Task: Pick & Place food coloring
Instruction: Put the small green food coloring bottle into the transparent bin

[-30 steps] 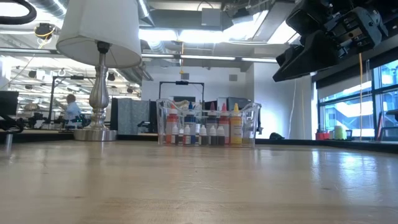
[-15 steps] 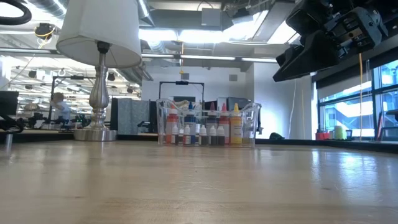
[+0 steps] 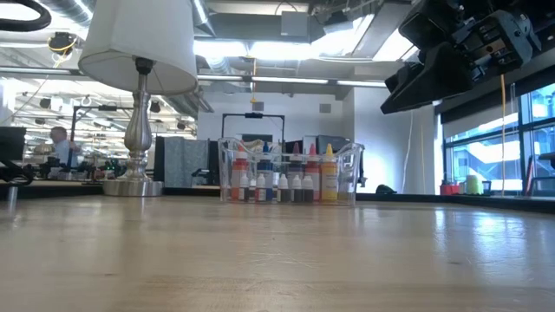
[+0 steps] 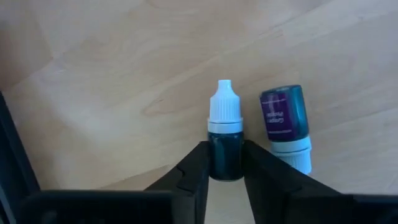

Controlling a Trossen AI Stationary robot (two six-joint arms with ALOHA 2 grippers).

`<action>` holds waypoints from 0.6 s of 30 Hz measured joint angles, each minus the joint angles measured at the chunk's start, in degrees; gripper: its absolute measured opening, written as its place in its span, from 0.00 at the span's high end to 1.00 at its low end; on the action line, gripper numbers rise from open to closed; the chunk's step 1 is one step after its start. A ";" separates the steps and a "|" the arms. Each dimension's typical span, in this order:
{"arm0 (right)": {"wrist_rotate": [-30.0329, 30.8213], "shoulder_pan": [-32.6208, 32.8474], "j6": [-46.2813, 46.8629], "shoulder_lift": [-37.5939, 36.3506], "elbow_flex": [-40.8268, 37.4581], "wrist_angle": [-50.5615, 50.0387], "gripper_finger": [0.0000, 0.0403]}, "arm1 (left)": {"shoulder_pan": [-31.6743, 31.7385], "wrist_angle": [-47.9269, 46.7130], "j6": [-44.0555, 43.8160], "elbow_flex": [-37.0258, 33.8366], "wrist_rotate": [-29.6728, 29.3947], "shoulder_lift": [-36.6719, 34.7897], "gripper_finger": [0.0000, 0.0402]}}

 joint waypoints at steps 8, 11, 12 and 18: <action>0.00 0.00 -0.02 0.02 0.00 0.73 0.71 | 1.07 -1.76 1.64 0.00 -3.07 -0.26 0.83; -0.02 0.00 -0.17 0.02 0.00 3.73 0.71 | 2.07 -4.94 2.81 1.05 -6.55 -1.48 0.83; 0.00 0.00 -0.54 0.02 0.00 5.20 0.71 | 2.47 -6.11 3.34 1.63 -9.00 -1.96 0.83; -1.37 0.00 -7.73 0.02 0.04 13.37 0.71 | 6.39 -3.81 13.49 2.61 -32.36 -5.56 0.82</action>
